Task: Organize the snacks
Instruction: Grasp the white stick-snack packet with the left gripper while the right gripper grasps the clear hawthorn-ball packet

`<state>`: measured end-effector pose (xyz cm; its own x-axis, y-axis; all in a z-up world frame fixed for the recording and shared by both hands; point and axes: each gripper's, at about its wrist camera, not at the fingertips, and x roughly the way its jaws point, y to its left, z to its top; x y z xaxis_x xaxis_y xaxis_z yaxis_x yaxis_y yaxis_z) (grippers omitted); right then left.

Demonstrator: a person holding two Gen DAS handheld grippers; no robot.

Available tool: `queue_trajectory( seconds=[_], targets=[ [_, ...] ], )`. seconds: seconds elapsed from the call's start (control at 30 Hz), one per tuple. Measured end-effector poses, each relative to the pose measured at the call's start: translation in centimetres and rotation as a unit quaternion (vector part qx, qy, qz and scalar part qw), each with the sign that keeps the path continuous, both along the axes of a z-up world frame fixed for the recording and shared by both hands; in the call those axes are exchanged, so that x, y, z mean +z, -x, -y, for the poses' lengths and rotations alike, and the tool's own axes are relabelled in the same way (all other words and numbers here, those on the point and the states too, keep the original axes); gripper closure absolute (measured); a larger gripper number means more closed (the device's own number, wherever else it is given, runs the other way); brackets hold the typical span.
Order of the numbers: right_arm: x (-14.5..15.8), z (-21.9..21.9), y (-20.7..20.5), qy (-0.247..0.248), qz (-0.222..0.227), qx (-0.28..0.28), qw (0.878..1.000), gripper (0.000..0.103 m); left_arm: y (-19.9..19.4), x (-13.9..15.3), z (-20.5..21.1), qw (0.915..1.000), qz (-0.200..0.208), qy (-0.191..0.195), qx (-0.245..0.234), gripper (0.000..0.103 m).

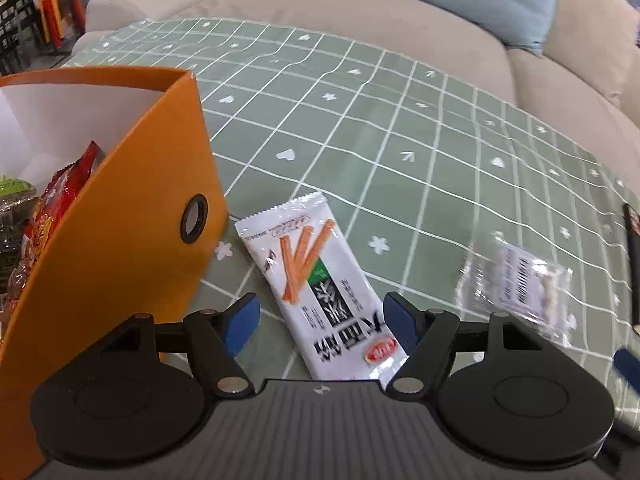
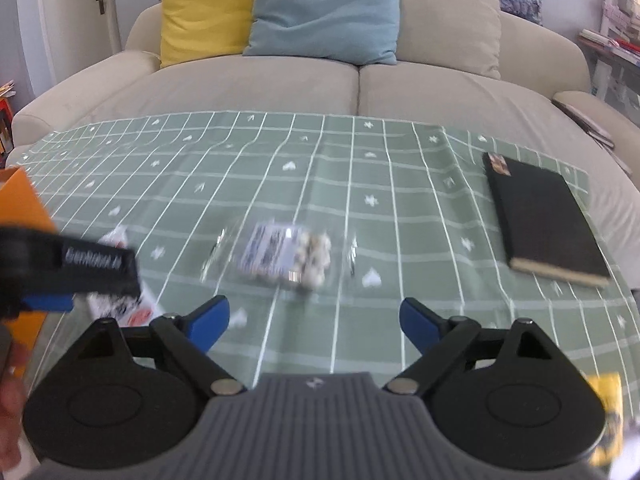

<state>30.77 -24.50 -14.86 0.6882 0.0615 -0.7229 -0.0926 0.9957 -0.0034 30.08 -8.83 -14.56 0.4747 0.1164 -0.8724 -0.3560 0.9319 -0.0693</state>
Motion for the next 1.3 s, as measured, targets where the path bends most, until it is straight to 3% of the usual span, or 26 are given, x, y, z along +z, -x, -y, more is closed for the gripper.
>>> queue_trajectory(
  seconds=[0.2, 0.4, 0.47, 0.77, 0.9, 1.07, 1.3],
  targets=[
    [0.1, -0.1, -4.7, 0.000, 0.006, -0.018, 1.000, 0.015, -1.2, -0.9, -0.3, 1.0000, -0.006, 0.006, 0.001, 0.018],
    [-1.6, -0.2, -8.6, -0.012, -0.044, -0.045, 0.998, 0.020, -1.3, -1.2, 0.7, 0.9985, -0.008, -0.027, -0.047, 0.018],
    [-2.4, -0.2, -9.0, -0.017, -0.062, -0.042, 0.997, 0.023, -1.2, -1.2, 0.7, 0.9976, -0.006, -0.027, -0.064, 0.024],
    [-2.3, 0.8, -5.5, -0.074, -0.066, -0.029, 0.995, 0.043, 0.2, -1.4, 1.7, 0.9897, 0.004, -0.025, -0.141, 0.030],
    [-1.9, 1.6, -3.0, -0.105, -0.069, -0.044, 0.991, 0.071, 1.7, -1.4, 2.2, 0.9850, 0.009, -0.024, -0.171, 0.032],
    [-1.4, 1.3, 0.0, -0.102, -0.056, -0.041, 0.992, 0.103, 3.5, -1.3, 2.5, 0.9801, 0.012, -0.019, -0.197, 0.034],
    [-1.7, 0.0, 4.5, -0.093, -0.059, -0.004, 0.994, 0.103, 4.8, -1.5, 1.8, 0.9779, 0.016, -0.015, -0.208, 0.035]
  ],
)
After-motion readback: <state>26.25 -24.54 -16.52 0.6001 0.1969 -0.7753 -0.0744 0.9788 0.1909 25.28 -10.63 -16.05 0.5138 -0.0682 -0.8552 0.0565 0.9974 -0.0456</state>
